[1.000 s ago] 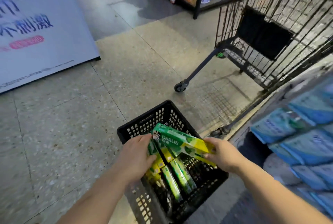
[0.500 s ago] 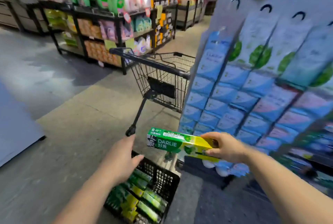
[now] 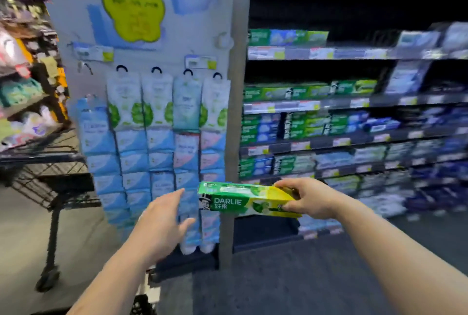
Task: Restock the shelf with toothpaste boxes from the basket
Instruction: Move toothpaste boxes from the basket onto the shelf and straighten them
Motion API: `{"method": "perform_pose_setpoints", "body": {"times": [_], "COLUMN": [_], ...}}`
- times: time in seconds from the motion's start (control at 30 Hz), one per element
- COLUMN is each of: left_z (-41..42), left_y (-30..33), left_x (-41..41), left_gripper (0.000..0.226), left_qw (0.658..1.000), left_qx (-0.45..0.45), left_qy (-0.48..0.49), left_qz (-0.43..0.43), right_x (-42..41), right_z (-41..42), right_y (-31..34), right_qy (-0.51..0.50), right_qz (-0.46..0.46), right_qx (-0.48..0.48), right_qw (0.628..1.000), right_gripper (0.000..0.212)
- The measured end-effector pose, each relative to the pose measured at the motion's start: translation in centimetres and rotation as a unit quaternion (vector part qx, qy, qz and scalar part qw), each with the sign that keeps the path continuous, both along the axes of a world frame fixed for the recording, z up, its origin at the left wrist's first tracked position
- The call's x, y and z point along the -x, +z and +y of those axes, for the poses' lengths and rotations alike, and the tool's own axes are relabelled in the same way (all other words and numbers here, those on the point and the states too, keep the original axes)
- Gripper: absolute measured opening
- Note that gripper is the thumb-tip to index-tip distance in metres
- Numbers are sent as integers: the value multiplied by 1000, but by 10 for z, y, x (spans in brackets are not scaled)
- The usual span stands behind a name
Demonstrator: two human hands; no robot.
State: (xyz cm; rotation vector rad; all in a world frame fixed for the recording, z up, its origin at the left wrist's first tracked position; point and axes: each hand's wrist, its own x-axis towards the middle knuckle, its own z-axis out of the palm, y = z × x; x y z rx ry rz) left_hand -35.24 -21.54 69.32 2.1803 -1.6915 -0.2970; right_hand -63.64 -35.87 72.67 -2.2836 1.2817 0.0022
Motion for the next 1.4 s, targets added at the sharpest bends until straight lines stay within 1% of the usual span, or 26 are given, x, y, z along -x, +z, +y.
{"method": "perform_pose_setpoints", "body": {"times": [0.1, 0.2, 0.4, 0.7, 0.87, 0.93, 1.07, 1.23, 1.33, 1.4], "left_z": [-43, -81, -139, -242, -311, -336, -374, -404, -416, -423], "left_y": [17, 33, 54, 85, 110, 119, 129, 133, 136, 137], "left_x": [65, 118, 173, 187, 187, 189, 197, 211, 223, 234], "left_gripper": [74, 76, 78, 77, 77, 78, 80, 80, 80, 80], "left_qw": [999, 997, 993, 990, 989, 986, 983, 985, 988, 989], "left_qx": [19, 36, 75, 82, 78, 91, 103, 86, 81, 82], "left_qy": [-39, -66, -94, -110, -125, -137, -154, -150, -135, -122], "left_qz": [6, 12, 3, 11, 16, 11, 9, -2, -2, -1], "right_x": [75, 134, 201, 229, 228, 231, 239, 250, 262, 273], "right_z": [-19, -38, -81, -178, -241, -260, -292, -323, -345, -360], "right_y": [14, 31, 67, 100, 130, 142, 154, 159, 160, 160], "right_qy": [-41, -60, -83, -110, -117, -119, -139, -136, -121, -102], "right_qz": [0, 0, -14, -72, -79, -76, -93, -119, -138, -166], "right_qx": [22, 48, 81, 96, 119, 129, 110, 87, 52, 22], "right_qw": [999, 997, 993, 987, 983, 981, 980, 980, 982, 981], "right_gripper": [56, 55, 50, 50, 50, 48, 49, 45, 42, 43]}}
